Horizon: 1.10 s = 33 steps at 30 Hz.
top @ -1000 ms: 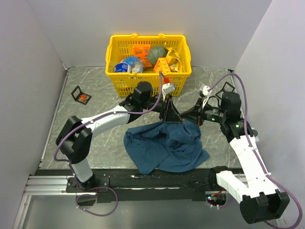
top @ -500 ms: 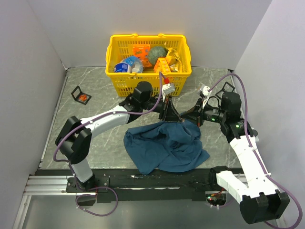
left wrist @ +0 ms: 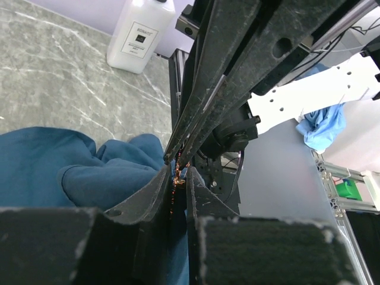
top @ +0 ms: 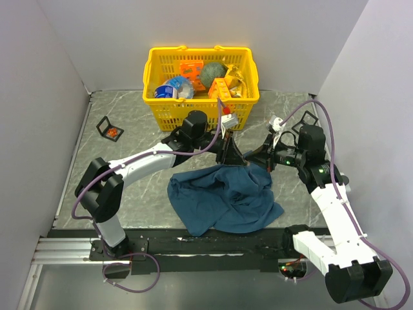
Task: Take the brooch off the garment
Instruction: Remove the brooch from the clothes.
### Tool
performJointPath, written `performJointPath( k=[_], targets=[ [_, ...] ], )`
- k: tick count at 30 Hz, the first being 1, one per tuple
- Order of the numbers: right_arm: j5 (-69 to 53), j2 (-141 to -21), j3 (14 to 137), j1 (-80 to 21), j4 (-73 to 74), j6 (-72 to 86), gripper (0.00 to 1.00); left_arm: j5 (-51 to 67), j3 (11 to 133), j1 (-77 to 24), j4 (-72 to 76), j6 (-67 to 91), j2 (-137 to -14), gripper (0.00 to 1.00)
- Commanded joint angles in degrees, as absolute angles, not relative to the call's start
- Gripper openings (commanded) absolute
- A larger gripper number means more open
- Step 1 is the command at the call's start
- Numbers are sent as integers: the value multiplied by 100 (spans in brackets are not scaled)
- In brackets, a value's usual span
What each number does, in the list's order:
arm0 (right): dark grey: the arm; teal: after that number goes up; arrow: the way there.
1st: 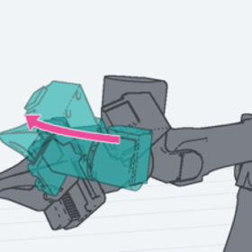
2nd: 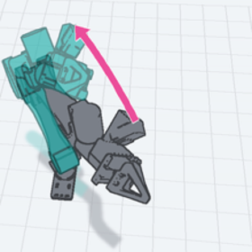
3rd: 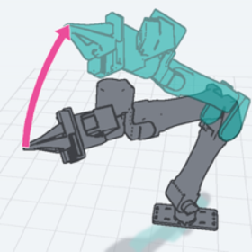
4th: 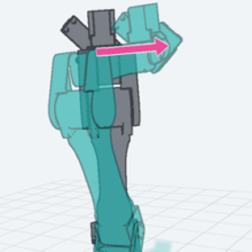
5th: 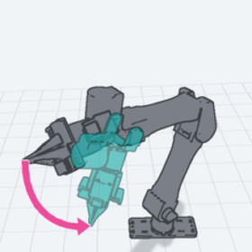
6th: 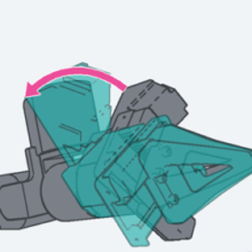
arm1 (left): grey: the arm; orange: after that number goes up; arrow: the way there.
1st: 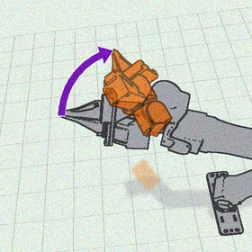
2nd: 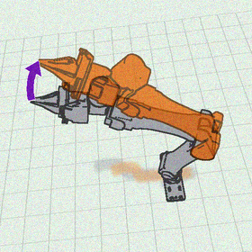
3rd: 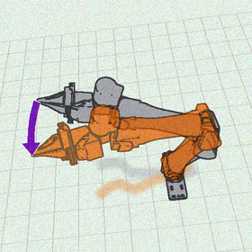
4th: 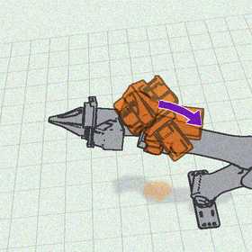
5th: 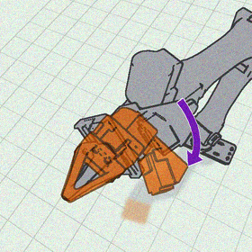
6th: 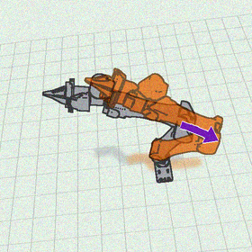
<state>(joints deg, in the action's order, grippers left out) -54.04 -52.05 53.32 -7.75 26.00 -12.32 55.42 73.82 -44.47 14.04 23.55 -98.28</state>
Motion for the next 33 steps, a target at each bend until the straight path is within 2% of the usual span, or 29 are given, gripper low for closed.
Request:
performJointPath(
  k=[1, 13, 19, 22, 23, 26, 29, 33],
  targets=[
    [-5001, -5071, 5458, -835, 2479, -1468, 0, 5213, 7567, -4421, 1274, 2469, -9615, 1],
    [-4992, -4983, 5405, -844, 2426, -1468, 0, 3912, 8042, -4561, 141, 2013, -9703, 1],
    [-4939, -5027, 5528, -835, 2531, -1564, 0, 3753, 8191, -4597, -359, 1391, -9528, 2],
    [-4948, -5036, 5572, -835, 2593, -1582, 0, 3902, 8069, -4570, -404, 1109, -9335, 14],
    [-4957, -5036, 5598, -844, 2601, -1591, 0, 3928, 8025, -4536, -387, 1073, -9290, 26],
    [-5027, -5036, 5616, -826, 2593, -1565, 0, 4157, 7875, -4386, -255, 1037, -9123, 43],
    [-5080, -5045, 5651, -826, 2619, -1547, 0, 4578, 7770, -4158, -36, 1186, -9000, 49],
    [-5115, -5010, 5651, -835, 2637, -1538, 0, 5036, 7603, -3920, 395, 1468, -8842, 50]
  ],
)
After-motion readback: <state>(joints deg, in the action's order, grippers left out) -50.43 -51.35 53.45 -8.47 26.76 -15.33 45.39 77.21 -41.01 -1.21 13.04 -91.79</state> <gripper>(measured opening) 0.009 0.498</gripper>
